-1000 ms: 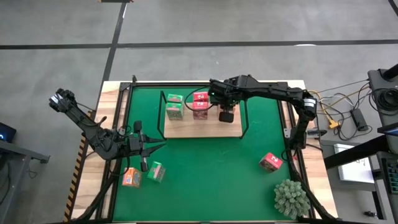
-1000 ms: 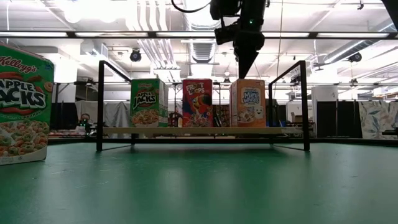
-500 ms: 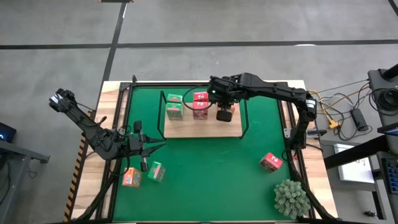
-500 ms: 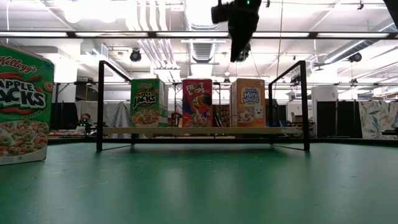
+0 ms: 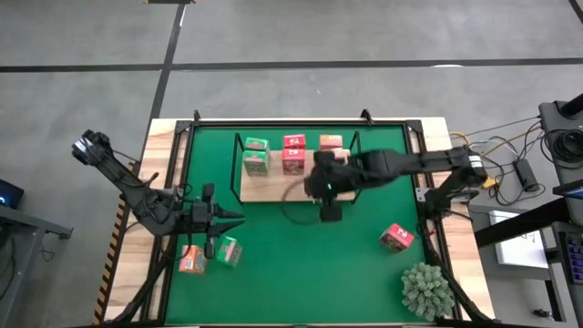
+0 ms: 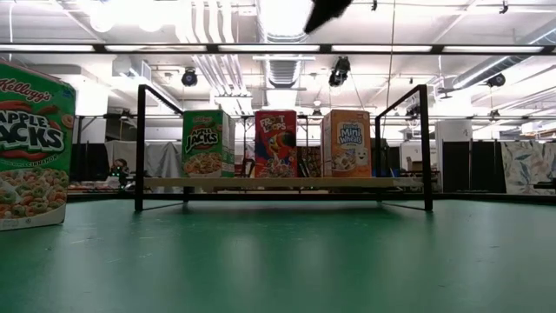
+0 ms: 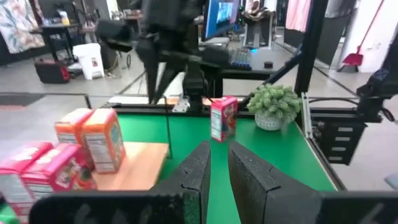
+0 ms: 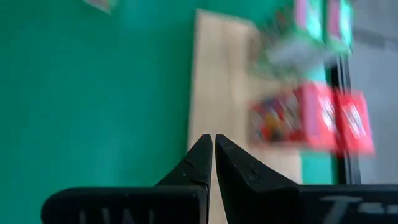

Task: Stack cereal on shelf
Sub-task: Put the green cereal box on the shelf aligned with the other green cereal boxes

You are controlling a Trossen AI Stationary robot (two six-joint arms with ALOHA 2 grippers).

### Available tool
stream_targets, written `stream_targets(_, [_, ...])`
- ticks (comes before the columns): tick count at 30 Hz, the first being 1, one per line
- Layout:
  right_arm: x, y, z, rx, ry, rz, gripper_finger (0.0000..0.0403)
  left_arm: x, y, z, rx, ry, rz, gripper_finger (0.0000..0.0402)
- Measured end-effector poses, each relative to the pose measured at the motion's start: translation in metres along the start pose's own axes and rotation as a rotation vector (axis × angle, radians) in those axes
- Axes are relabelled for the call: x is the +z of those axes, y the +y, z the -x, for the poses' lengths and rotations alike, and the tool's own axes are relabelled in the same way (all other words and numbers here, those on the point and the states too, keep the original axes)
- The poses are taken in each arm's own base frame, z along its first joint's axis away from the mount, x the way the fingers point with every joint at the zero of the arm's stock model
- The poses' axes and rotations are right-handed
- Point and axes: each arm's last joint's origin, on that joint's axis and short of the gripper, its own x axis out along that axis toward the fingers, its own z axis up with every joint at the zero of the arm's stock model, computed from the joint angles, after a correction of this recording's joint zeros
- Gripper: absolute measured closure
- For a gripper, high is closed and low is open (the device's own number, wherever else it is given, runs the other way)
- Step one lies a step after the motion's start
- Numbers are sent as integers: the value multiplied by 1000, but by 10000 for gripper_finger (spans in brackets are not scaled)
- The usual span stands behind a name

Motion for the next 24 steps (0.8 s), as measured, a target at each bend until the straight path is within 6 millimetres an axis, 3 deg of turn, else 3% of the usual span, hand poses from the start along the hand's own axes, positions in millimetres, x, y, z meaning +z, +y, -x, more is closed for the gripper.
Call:
stream_targets(8, [-20, 56, -22, 19, -242, 159, 392, -5, -19, -15, -20, 4, 92, 362])
stream_targets(15, [-53, 75, -39, 16, -402, 198, 392, 4, -38, -23, -24, 154, 330, 362])
stream_targets(24, [-86, 82, -30, 2, -625, 234, 392, 4, -71, -39, 168, 753, 713, 362])
